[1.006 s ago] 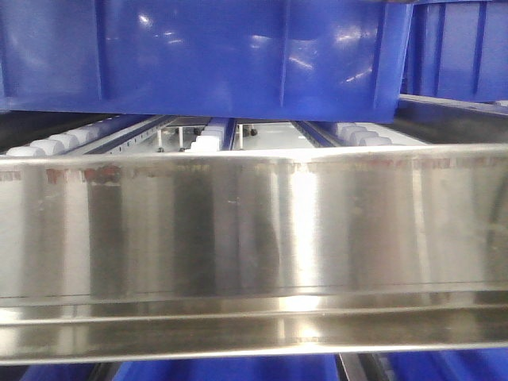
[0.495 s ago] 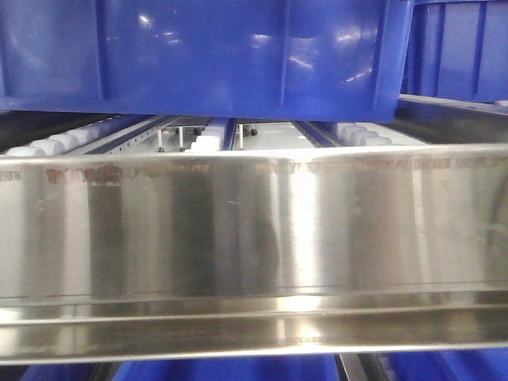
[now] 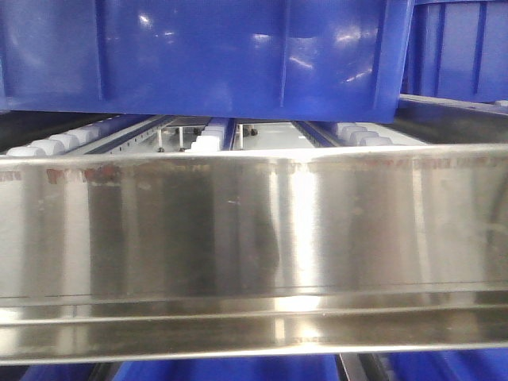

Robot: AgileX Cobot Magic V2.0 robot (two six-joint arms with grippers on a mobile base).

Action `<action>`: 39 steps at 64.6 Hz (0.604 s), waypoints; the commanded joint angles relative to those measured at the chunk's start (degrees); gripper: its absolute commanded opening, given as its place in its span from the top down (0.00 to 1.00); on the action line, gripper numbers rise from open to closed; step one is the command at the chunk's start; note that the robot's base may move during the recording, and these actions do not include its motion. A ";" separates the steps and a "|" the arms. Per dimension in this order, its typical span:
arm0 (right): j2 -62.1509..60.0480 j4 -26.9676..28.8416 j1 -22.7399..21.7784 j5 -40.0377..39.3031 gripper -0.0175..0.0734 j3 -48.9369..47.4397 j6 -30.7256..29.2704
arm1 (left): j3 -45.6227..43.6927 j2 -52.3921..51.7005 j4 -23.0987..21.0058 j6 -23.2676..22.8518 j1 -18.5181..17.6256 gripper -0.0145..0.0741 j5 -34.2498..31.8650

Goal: Stack silver trays without gaps

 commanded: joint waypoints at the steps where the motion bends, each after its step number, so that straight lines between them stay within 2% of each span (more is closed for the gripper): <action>1: -0.39 0.48 0.63 -9.14 0.89 -0.40 -0.52 | -0.55 -0.15 -0.33 0.00 -0.85 0.85 -6.38; 39: -0.39 0.48 0.63 -9.14 0.89 -0.40 -0.52 | -0.55 -0.15 -0.33 0.00 -0.85 0.85 -6.38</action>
